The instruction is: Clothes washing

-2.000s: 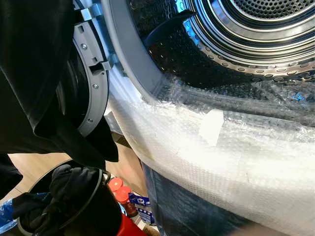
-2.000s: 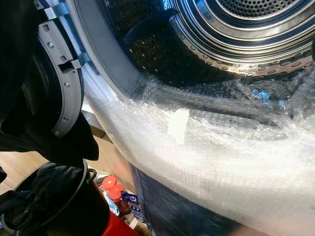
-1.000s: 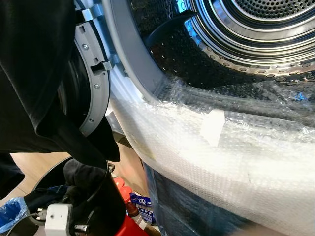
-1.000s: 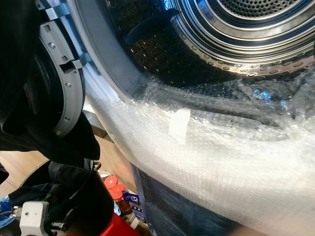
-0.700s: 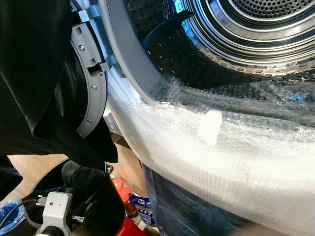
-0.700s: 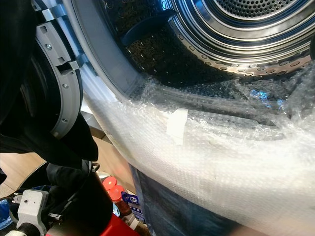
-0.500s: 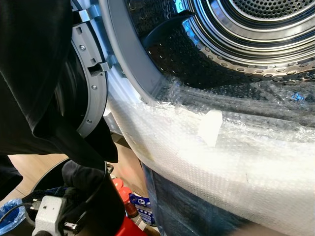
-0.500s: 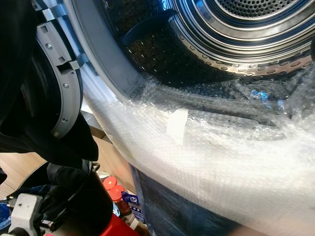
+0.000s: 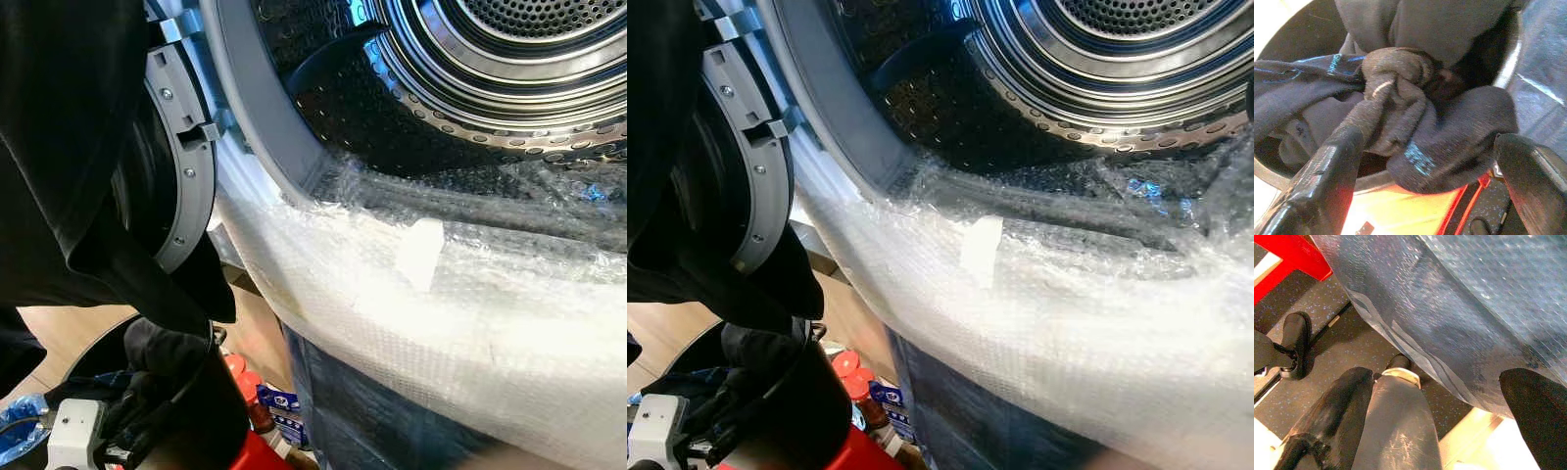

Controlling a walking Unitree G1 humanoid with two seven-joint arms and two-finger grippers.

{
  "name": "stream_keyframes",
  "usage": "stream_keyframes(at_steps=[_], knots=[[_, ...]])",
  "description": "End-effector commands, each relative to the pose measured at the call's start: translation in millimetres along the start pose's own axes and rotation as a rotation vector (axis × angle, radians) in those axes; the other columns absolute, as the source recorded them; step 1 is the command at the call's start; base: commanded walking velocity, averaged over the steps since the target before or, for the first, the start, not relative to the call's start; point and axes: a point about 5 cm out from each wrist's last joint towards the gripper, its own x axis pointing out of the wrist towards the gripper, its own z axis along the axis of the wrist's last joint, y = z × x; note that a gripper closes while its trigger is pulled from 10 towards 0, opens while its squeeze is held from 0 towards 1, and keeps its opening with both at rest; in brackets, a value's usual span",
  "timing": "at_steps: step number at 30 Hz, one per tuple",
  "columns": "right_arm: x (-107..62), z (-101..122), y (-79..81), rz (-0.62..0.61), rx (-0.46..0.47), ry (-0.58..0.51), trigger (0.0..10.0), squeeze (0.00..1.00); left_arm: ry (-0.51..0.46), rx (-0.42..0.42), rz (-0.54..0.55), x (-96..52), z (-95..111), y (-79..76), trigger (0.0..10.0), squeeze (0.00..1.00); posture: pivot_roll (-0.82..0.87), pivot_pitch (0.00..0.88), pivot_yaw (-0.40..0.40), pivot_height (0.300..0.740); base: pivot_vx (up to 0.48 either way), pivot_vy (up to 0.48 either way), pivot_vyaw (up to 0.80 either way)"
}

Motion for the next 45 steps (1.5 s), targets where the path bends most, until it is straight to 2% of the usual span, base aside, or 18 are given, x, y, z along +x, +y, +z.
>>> stream_keyframes(at_steps=[1,6,10,25,29,33,35,40,45], knots=[[-0.7,0.6,8.2,0.025,-0.011,0.005,10.0,0.00,0.008,0.020,0.037,-1.7,3.1,11.2,10.0,0.00,0.05,0.000,0.200,0.740,0.000,0.000,0.00],[-0.7,0.1,8.4,0.024,-0.004,0.007,10.0,0.00,0.008,-0.001,0.001,5.2,8.6,8.0,10.0,0.00,0.04,0.000,0.205,0.740,0.000,0.000,0.00],[-0.7,-2.5,7.7,0.022,0.001,0.013,10.0,0.00,0.058,-0.010,-0.046,8.0,0.7,3.5,10.0,0.00,0.04,0.000,0.205,0.740,0.000,0.000,0.00],[-0.8,-6.6,6.8,0.022,-0.003,0.018,10.0,0.00,0.132,-0.014,-0.082,4.7,-13.7,1.0,10.0,0.00,0.05,0.000,0.198,0.740,0.000,0.000,0.00],[-0.7,-5.4,7.0,0.025,-0.009,0.015,10.0,0.00,0.154,-0.048,-0.094,4.2,-19.0,-1.6,10.0,0.00,0.05,0.000,0.196,0.740,0.000,0.000,0.00],[-0.7,-4.5,6.6,0.025,-0.014,0.013,10.0,0.00,0.123,-0.115,-0.117,7.9,-13.3,-7.9,10.0,0.00,0.04,0.000,0.193,0.740,0.000,0.000,0.00],[-0.6,-4.4,6.6,0.025,-0.015,0.013,10.0,0.00,0.122,-0.113,-0.118,8.1,-12.7,-7.9,10.0,0.00,0.04,0.000,0.193,0.740,0.000,0.000,0.00],[-0.5,-4.4,5.4,0.024,-0.020,0.014,10.0,0.00,0.106,-0.014,-0.176,11.6,-0.4,-9.0,10.0,0.00,0.04,0.000,0.189,0.740,0.000,0.000,0.00],[-0.5,-4.1,5.4,0.025,-0.020,0.013,10.0,0.00,0.113,0.019,-0.209,12.0,5.4,-8.9,10.0,0.00,0.04,0.000,0.187,0.740,0.000,0.000,0.00]])
